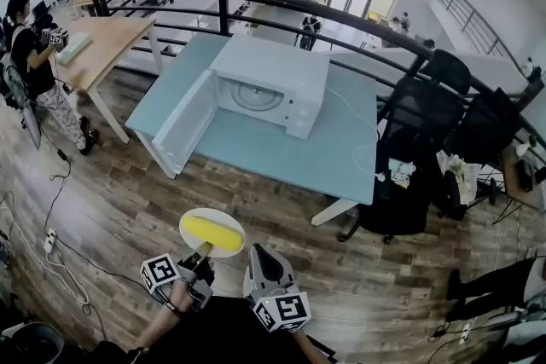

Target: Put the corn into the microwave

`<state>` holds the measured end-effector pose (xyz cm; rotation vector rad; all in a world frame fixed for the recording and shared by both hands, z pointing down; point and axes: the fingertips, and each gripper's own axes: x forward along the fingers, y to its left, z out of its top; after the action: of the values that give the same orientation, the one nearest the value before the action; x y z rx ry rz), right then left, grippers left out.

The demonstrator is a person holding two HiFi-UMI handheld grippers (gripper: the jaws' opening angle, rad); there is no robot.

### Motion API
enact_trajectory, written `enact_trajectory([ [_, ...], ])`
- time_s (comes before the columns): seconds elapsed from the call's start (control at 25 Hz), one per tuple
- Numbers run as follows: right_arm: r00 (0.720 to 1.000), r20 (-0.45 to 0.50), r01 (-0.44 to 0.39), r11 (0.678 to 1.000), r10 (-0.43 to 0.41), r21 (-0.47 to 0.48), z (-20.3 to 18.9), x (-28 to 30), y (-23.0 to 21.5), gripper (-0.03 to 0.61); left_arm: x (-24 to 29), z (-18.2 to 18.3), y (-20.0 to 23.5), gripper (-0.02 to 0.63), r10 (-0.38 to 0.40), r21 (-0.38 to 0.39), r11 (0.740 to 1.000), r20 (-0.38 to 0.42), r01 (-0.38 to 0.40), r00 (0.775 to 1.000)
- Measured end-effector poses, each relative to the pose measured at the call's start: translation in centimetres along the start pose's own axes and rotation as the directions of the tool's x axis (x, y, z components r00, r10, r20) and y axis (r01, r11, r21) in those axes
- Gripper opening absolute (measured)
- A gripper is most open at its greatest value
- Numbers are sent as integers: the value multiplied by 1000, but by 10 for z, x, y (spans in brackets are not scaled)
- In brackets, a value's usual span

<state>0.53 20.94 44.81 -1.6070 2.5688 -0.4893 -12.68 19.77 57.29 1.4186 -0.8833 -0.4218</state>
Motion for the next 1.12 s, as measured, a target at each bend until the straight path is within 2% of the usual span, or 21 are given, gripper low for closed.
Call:
enact_trajectory([
  [0.44, 999, -8, -33, 999, 33, -31, 24, 41, -41, 9, 59, 17, -22, 22, 26, -11, 1000, 12, -26, 1000],
  [1.12, 994, -10, -106, 993, 106, -53, 47, 102, -101, 9, 141, 48, -35, 23, 7, -17, 1000, 77, -6, 997],
])
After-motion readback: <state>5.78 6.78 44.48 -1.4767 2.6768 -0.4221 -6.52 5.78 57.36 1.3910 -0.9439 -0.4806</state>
